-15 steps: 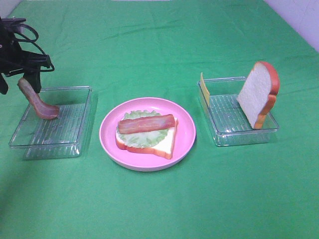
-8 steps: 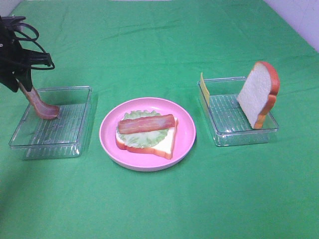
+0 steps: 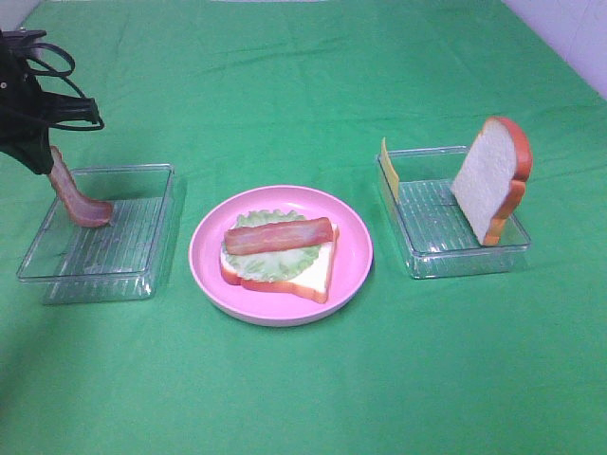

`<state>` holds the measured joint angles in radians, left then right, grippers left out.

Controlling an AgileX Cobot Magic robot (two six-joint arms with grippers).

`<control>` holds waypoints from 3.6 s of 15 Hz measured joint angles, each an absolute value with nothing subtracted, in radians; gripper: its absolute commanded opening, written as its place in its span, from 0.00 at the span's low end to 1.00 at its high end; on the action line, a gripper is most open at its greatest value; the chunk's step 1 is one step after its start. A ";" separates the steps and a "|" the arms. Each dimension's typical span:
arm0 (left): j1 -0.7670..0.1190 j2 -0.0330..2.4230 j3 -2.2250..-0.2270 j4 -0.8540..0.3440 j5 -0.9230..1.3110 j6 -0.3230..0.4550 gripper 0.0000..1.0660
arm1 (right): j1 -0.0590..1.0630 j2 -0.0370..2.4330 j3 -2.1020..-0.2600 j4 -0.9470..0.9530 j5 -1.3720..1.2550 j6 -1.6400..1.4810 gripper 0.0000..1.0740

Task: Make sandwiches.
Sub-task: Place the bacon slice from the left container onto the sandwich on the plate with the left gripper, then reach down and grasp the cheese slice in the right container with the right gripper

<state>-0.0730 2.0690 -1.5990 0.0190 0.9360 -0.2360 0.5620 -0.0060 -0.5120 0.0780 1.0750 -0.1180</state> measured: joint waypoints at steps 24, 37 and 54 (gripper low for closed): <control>-0.350 1.930 -1.601 -0.848 0.933 0.313 0.00 | 0.562 -0.006 -0.512 0.078 1.075 -0.118 0.71; -0.438 2.092 -1.601 -0.647 0.931 0.322 0.00 | 0.562 -0.006 -0.512 0.078 1.075 -0.118 0.71; -0.438 1.872 -1.601 -0.089 0.990 -0.022 0.60 | 0.562 -0.006 -0.512 0.078 1.075 -0.118 0.71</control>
<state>-0.4380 1.8720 -1.6010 -0.0890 0.9900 -0.0220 0.5620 -0.0060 -0.5120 0.0780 1.0750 -0.1180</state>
